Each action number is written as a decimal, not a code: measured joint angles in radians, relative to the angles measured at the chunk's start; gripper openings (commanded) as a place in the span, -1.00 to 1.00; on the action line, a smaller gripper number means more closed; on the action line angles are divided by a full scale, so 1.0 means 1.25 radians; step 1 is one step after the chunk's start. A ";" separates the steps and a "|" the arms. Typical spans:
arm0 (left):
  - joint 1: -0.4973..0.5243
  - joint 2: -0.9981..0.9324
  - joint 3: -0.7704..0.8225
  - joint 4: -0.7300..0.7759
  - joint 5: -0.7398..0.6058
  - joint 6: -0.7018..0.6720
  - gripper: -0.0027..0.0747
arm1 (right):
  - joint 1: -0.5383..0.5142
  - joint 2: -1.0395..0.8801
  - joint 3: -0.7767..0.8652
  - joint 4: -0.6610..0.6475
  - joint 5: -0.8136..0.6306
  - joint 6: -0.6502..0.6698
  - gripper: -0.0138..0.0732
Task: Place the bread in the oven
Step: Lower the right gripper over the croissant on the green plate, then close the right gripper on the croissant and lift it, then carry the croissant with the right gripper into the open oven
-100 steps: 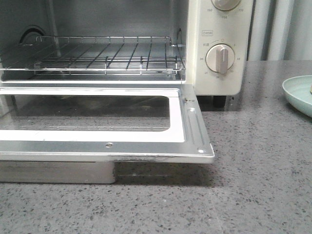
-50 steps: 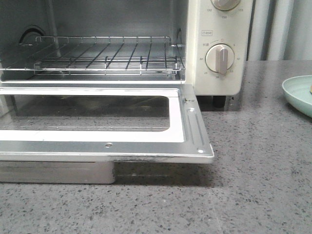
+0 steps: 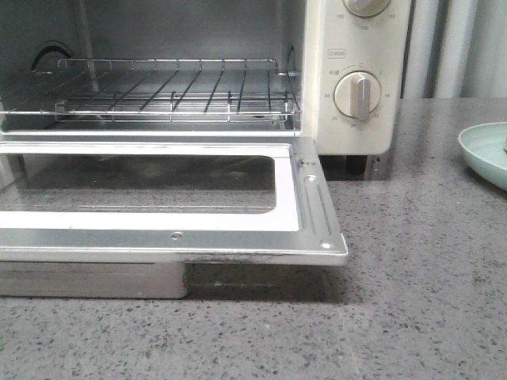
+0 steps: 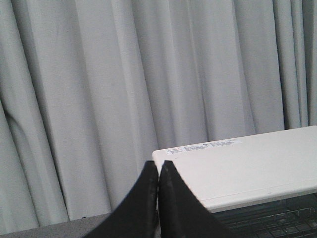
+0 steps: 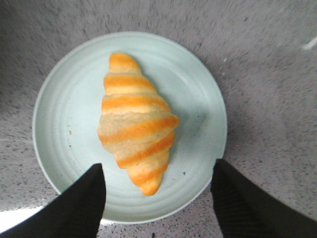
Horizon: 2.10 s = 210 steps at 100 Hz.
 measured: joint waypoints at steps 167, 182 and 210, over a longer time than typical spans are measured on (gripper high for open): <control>0.005 -0.009 -0.099 0.197 0.241 -0.178 -0.99 | 0.120 0.035 -0.002 0.014 0.027 -0.069 -0.84; 0.005 -0.043 -0.095 0.197 0.227 -0.205 -0.99 | 0.146 -0.086 -0.002 0.014 0.040 -0.106 -0.84; 0.007 -0.062 -0.063 0.186 0.218 -0.210 -0.99 | 0.235 -0.253 -0.002 0.141 0.059 -0.253 -0.84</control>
